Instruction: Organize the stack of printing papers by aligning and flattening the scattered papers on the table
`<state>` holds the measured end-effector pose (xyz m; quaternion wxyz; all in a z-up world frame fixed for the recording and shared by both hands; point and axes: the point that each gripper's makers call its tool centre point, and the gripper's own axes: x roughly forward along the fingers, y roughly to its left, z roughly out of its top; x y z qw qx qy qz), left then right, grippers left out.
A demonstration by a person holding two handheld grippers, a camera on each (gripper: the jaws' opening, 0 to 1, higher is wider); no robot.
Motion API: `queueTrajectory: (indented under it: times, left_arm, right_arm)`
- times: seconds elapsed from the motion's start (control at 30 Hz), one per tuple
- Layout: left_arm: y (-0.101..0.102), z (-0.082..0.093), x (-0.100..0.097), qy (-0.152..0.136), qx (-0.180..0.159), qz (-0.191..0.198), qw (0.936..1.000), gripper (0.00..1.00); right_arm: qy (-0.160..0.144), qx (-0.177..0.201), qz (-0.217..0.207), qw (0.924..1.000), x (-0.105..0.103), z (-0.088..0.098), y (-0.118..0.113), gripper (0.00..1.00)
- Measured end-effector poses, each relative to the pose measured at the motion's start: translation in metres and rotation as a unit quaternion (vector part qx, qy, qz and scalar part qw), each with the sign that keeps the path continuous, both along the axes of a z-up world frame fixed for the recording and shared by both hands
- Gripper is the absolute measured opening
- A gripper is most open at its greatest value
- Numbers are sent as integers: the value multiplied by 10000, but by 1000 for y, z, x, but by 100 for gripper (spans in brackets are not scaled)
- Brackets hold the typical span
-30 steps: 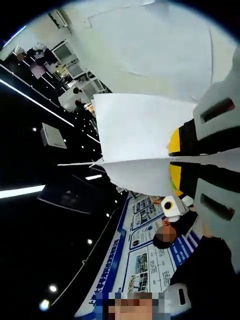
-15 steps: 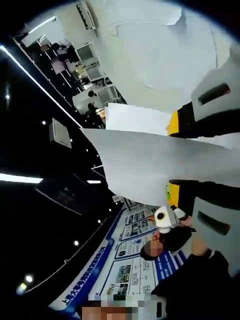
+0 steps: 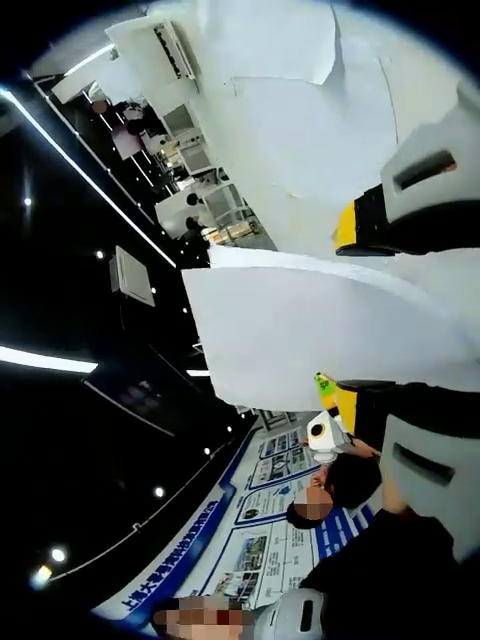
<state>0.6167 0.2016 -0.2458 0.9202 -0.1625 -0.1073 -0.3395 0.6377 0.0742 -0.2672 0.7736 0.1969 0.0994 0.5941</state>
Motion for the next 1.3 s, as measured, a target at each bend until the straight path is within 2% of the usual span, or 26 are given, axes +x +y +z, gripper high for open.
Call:
queueTrajectory:
  times: [0.13, 0.3, 0.4, 0.53, 0.67, 0.83, 1.3]
  left_arm:
    - [-2, -2, 1, 1, 91, 6, 10000, 6]
    - [0, -1, 1, -12, 84, 45, 10000, 6]
    - [5, 2, 0, -15, -101, 35, 9999, 6]
    - [4, 3, -1, -13, -145, 2, 9999, 6]
    - [4, 3, -2, -53, -119, -7, 9999, 6]
    - [5, 4, -2, -63, -156, -4, 9999, 6]
    - [6, 4, -2, -74, -169, 5, 9998, 6]
  right_arm:
    - [16, 182, -7, 9998, -1, -1, -8, 46]
    - [-297, -102, -53, 9995, -5, -13, -14, 44]
    - [-38, 446, -68, 9990, -7, 2, -22, 44]
    - [-149, 452, -269, 9985, -7, 4, -28, 42]
    - [-335, 209, -258, 9989, -15, 0, -24, 42]
    - [-387, 35, -190, 9991, -22, -4, -22, 42]
    - [-534, -266, -194, 9980, -22, -12, -20, 42]
